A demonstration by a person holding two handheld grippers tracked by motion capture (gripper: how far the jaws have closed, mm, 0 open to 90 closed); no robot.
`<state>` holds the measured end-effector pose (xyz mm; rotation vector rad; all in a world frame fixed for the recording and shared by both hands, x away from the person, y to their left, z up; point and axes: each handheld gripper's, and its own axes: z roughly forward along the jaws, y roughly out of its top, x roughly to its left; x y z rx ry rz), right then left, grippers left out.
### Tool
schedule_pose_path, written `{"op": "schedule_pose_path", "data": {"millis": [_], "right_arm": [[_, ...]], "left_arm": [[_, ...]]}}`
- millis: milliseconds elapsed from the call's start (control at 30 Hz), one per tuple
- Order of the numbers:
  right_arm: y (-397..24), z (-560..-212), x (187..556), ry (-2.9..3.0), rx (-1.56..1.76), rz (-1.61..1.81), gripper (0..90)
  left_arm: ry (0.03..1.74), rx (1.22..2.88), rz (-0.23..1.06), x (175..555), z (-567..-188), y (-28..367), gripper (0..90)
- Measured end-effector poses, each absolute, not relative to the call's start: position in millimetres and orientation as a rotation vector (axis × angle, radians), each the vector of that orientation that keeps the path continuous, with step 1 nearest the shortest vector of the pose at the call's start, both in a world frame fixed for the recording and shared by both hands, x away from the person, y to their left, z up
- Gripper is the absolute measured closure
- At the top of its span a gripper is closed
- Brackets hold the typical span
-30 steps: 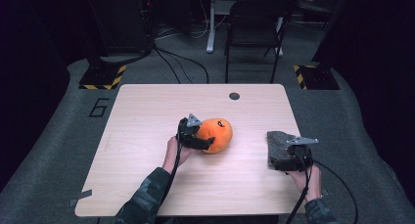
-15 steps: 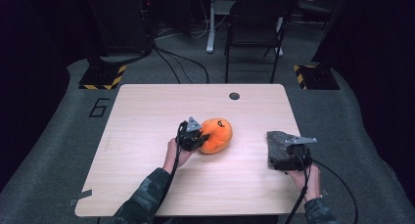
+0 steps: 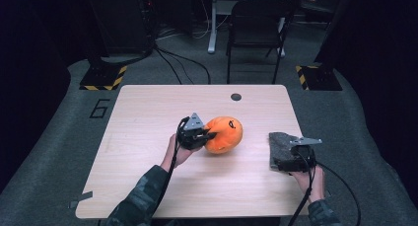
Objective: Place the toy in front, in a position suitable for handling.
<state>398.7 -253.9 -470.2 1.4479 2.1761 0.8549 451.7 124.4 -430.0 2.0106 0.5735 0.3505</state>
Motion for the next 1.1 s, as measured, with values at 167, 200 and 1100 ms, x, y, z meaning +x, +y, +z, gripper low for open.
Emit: {"op": "schedule_pose_path", "data": {"millis": [167,200,1100], "right_arm": [[-254.3,-471.2,399.3,2.182,1.442,0.849,8.2],[-254.2,-471.5,399.1,2.182,1.458,0.847,8.2],[-256.3,-471.1,401.8,2.185,1.454,0.845,8.2]], "left_arm": [[0.488,2.05,0.3,450.4,-432.9,116.8,80.3],[0.474,2.058,0.282,450.4,-434.2,114.7,80.2],[0.502,2.048,0.217,446.7,-453.7,129.6,17.2]]}}
